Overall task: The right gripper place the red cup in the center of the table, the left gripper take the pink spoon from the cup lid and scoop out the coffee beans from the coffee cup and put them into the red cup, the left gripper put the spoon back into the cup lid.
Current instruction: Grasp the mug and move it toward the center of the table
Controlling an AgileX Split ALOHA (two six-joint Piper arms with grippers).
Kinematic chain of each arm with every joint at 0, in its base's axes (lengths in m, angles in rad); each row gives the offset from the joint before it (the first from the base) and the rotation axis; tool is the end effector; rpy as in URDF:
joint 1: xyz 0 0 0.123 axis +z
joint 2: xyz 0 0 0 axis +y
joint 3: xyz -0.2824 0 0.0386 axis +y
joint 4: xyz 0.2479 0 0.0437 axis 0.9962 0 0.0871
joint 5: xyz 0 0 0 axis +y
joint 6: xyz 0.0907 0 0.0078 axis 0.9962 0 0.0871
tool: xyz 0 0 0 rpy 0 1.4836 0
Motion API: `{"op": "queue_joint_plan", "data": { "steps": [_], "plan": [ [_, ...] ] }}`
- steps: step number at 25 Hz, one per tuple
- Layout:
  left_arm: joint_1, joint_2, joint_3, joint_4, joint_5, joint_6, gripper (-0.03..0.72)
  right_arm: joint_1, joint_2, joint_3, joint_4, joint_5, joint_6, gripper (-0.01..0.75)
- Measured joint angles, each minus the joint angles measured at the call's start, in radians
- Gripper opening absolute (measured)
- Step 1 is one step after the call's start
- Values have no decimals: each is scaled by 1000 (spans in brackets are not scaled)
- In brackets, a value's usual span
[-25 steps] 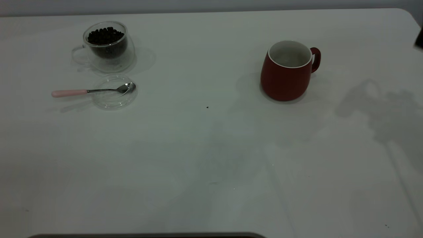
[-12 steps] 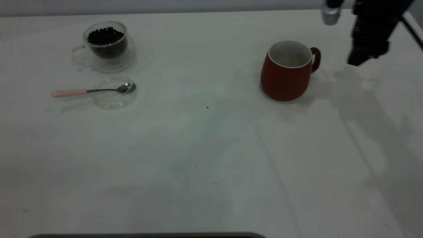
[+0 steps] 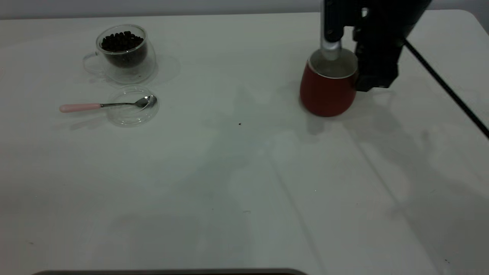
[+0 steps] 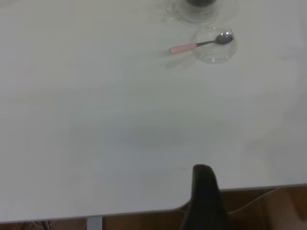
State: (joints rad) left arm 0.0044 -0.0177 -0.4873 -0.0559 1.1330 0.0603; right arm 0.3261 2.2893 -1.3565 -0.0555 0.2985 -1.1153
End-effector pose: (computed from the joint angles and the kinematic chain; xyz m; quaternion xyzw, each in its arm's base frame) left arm -0.0093 -0.0047 0.2679 0.0265 0.8696 -0.0119 0.4930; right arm 0.4128 0.1380 0.0542 -0.6629 0.7181 -0.0939 0.1902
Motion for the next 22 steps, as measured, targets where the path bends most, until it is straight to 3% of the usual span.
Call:
{"op": "queue_joint_plan", "data": {
  "steps": [16,22],
  "plan": [
    [0,0,0,-1,0,0,589,279,1,0,312,-265,6,596],
    [0,0,0,-1,0,0,589,276,-102,0,365,-197,6,596]
  ]
}}
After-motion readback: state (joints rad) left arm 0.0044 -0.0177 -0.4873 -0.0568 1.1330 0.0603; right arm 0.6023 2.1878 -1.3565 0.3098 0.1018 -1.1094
